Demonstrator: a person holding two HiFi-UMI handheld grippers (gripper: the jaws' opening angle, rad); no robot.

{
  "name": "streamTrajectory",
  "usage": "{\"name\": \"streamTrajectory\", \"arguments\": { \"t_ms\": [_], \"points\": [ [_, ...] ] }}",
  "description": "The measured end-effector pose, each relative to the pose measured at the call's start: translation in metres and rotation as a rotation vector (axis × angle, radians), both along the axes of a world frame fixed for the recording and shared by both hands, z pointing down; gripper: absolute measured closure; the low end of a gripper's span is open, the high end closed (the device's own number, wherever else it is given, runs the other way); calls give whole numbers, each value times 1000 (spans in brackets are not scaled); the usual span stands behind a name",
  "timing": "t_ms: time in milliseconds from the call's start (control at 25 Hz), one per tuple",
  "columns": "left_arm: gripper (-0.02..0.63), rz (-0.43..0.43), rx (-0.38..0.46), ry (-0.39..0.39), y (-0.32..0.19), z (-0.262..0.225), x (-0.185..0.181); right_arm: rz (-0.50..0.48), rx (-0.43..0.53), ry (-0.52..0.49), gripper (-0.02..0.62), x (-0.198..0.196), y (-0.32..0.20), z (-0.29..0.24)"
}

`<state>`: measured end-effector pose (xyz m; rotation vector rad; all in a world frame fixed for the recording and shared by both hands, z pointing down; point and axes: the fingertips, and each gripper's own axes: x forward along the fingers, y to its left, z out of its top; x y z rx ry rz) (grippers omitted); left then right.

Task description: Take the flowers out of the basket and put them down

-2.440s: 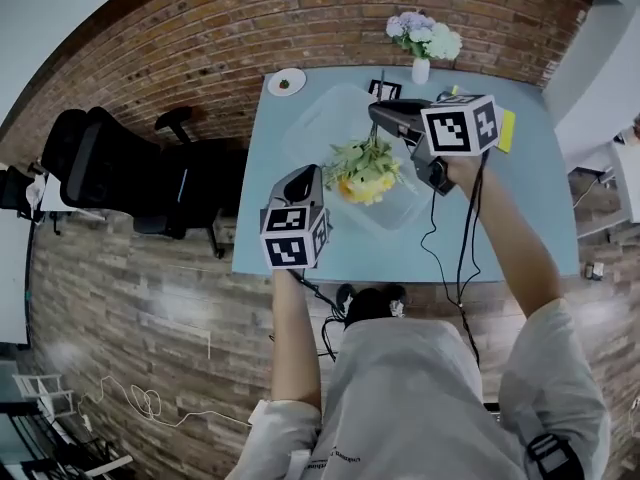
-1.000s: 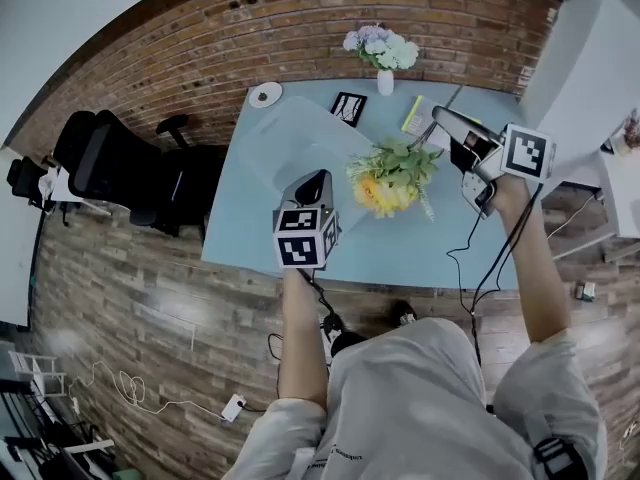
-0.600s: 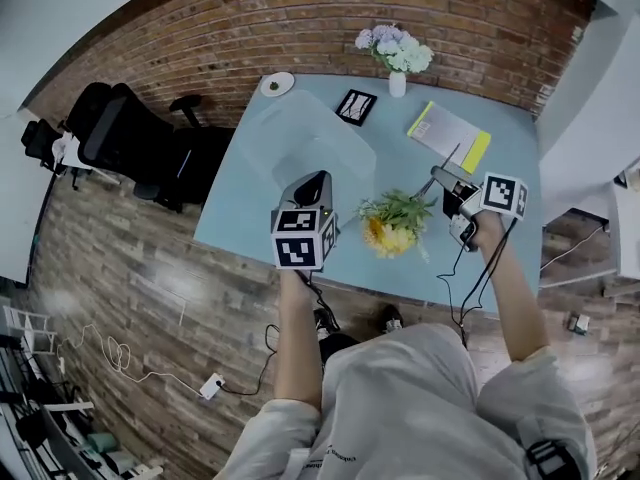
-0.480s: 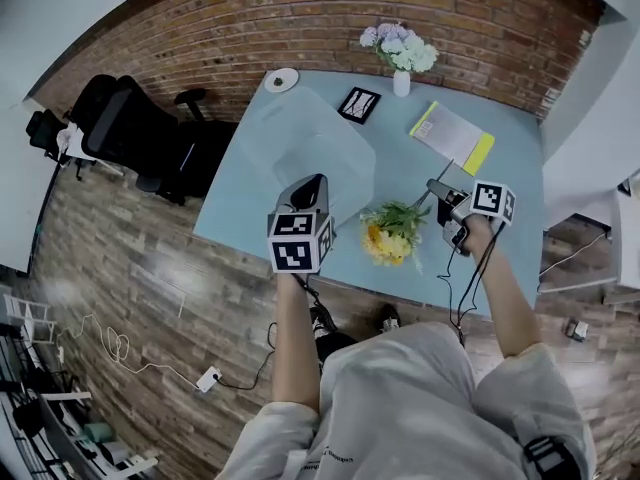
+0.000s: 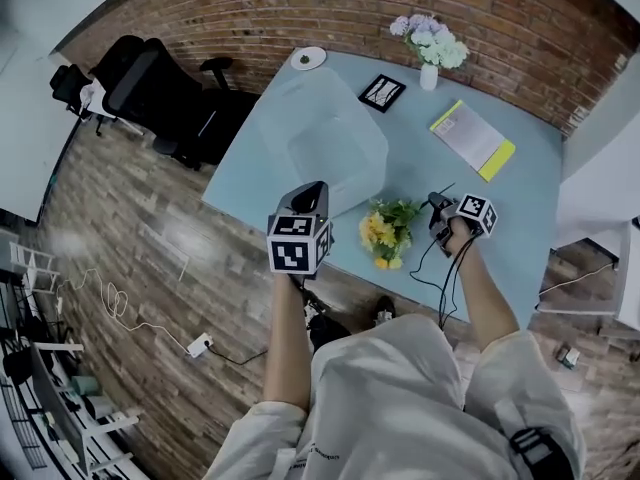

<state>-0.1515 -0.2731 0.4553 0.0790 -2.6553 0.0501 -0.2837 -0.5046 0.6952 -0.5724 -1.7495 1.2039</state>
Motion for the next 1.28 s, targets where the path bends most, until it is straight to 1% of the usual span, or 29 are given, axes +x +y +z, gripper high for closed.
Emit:
{"name": "streamTrajectory", "arguments": {
  "t_ms": [80,240,280,360,440,520,640,720,840,1000,1080,1160,1280],
  "points": [
    [586,-4,1,-2,0,0,3,29,-6,19,554,0,-1,7],
    [586,-10,19,-27,-4,1,4,46,4,28,545,2,1,13],
    [586,-9,21,-29,-7,4,3,52,-2,36,529,3,1,13],
    [586,-6,23,-26,-14,9,5,59,-17,52,469,5,0,15],
    [586,-4,30,-18,-21,15,9,65,-8,61,430,7,-2,18],
    [586,-5,25,-10,-24,19,12,68,40,67,355,8,-8,20],
    [586,-20,27,-16,-25,20,16,40,141,51,331,11,-17,18],
    [586,-32,31,-29,-28,18,18,-24,195,-3,331,13,-19,10],
    [586,-35,30,-40,-35,19,24,-149,261,-135,331,20,-14,-8],
    [586,-35,83,-26,-48,34,41,-316,275,-294,331,45,3,-44],
    [586,-43,93,-7,-56,47,55,-392,296,-377,331,60,9,-58],
    [586,-56,107,7,-66,59,70,-441,341,-452,333,75,11,-65],
    [586,-80,124,23,-80,73,87,-472,397,-537,333,93,9,-71]
  ]
}}
